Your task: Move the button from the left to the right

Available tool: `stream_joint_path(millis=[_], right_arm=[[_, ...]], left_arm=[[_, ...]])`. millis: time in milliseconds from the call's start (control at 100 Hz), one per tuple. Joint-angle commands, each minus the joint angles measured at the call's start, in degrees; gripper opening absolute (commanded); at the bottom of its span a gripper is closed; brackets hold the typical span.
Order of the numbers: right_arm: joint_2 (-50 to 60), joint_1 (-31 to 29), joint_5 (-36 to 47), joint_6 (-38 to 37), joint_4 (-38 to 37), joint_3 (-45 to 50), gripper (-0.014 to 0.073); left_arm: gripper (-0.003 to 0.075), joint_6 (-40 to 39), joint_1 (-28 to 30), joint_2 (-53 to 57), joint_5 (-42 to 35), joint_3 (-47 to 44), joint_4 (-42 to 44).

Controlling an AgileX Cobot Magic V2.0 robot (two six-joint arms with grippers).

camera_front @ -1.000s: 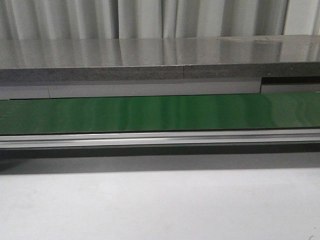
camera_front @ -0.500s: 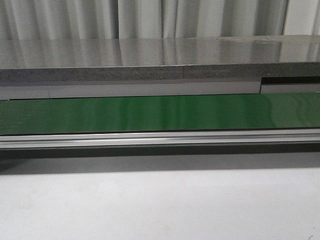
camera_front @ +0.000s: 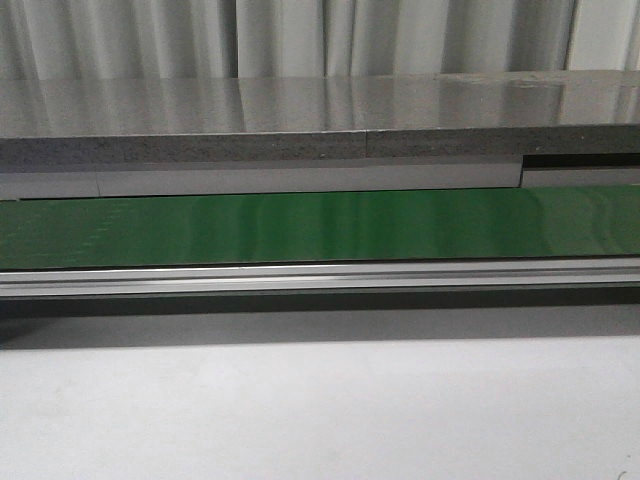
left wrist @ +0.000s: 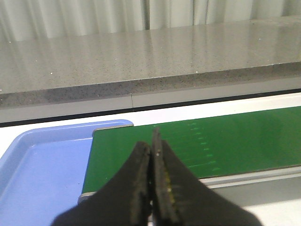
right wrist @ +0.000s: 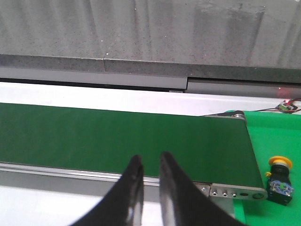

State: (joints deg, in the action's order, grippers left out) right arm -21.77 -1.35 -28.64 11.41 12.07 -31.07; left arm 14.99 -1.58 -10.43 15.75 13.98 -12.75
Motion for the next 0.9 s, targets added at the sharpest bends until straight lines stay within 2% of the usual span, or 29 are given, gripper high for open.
stream_joint_path(millis=[0, 40, 780, 890], right_arm=[[-0.2, 0.1, 3.7, 0.5, 0.7, -1.3, -0.0036], [-0.2, 0.1, 3.6, 0.5, 0.7, -1.3, -0.0075], [-0.2, 0.1, 3.6, 0.5, 0.7, -1.3, -0.0068], [-0.2, 0.1, 7.3, 0.5, 0.7, 0.3, -0.0068]], left_arm=[[-0.0021, -0.1, -0.4, -0.6, -4.6, 1.5, -0.7], [-0.0021, -0.1, -0.4, -0.6, -4.6, 1.5, -0.7], [-0.002, -0.1, -0.4, -0.6, -4.6, 1.5, -0.7], [-0.0021, -0.1, -0.4, -0.6, -4.6, 1.5, -0.7]])
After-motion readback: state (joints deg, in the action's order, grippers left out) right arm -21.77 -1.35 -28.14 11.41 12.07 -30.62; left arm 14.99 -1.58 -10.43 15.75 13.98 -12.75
